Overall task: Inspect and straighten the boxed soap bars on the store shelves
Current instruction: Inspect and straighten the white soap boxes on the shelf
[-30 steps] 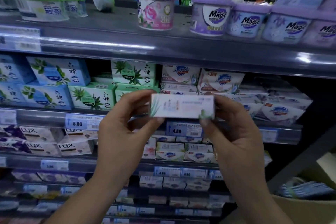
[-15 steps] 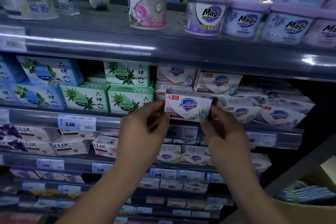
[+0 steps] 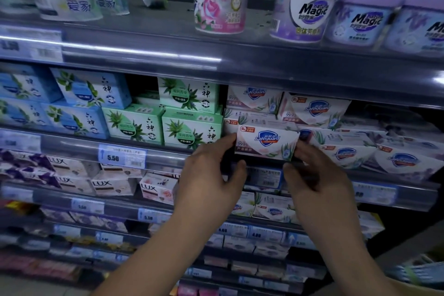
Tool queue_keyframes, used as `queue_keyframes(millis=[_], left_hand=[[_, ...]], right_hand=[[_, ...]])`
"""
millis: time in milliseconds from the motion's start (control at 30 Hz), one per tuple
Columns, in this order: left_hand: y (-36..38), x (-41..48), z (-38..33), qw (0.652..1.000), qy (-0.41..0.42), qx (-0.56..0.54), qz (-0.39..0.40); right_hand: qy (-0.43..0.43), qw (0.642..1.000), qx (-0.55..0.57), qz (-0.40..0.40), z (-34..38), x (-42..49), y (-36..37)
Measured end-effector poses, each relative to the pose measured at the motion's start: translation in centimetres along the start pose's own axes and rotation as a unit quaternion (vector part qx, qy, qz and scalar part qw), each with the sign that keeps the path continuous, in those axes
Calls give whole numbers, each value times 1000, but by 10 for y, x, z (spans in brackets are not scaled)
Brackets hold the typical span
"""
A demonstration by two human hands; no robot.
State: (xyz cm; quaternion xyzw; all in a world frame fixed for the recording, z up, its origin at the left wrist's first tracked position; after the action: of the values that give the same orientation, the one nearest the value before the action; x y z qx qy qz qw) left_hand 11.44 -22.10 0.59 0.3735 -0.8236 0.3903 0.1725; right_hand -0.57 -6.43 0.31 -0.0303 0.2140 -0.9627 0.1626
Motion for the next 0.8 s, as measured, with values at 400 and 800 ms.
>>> queue_keyframes(millis=[400, 800], left_hand=[[13, 2, -2, 997, 50, 19, 51], [9, 1, 7, 998, 37, -5, 47]], right_hand=[[-26, 996, -85, -17, -8, -4, -1], [17, 999, -33, -10, -7, -7, -5]])
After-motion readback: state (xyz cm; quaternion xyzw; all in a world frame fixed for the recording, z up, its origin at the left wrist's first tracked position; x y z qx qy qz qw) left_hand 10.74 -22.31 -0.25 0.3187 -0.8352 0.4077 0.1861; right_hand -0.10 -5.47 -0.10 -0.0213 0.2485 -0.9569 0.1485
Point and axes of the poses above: each hand's wrist, its own x-axis towards the middle knuckle, its own y-axis out of the palm, z = x × y, the point moved 5 cm from there along x, towards the middle knuckle, and after that the axes turned 15 degrees about y, right-handed, at the moved point
